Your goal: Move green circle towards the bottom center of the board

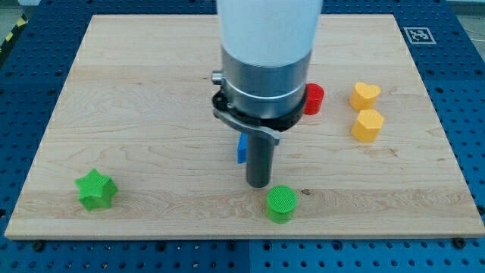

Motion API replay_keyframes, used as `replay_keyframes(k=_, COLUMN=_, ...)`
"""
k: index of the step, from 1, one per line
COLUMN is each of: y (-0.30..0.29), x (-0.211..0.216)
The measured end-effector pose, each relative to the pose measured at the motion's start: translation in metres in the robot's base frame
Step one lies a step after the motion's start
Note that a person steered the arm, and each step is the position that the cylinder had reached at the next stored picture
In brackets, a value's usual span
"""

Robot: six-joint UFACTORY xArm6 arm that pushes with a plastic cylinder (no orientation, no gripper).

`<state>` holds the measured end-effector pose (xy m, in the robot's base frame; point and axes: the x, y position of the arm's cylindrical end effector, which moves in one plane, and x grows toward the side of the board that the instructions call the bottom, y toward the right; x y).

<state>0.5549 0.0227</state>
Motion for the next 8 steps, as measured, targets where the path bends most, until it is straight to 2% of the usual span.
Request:
replay_keyframes(k=3, y=0.074, x=0.002)
replay_keyframes(k=4, y=0.100, x=0.019)
replay_keyframes(k=6, y=0.101, x=0.053)
replay_keyframes(k=8, y=0.056, x=0.049)
